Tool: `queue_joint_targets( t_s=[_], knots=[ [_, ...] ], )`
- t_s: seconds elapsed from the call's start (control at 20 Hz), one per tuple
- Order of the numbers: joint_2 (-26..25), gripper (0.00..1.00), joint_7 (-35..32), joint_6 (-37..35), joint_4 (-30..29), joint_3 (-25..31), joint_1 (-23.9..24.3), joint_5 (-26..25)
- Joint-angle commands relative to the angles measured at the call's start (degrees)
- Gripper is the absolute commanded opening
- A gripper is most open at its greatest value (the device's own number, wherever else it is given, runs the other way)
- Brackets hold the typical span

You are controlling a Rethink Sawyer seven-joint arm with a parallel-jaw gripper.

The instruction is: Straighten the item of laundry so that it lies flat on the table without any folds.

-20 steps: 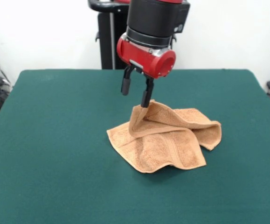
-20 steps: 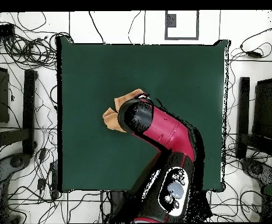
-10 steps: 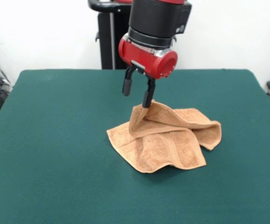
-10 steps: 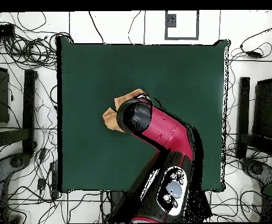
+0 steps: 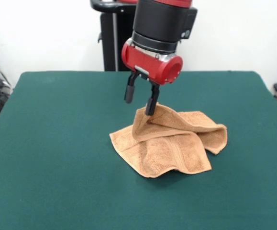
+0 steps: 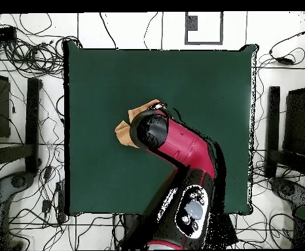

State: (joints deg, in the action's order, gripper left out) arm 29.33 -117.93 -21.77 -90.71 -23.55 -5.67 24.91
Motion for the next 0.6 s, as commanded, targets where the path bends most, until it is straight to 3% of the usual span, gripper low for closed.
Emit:
queue_joint_targets(
  t_s=[0.05, 0.6],
  knots=[
    [-5.6, 1.0, -10.7, 3.7, -3.7, 8.9, -1.3, 0.5],
    [-6.3, 1.0, -10.5, 6.7, -4.5, 10.5, -0.6, 0.6]
  ],
)
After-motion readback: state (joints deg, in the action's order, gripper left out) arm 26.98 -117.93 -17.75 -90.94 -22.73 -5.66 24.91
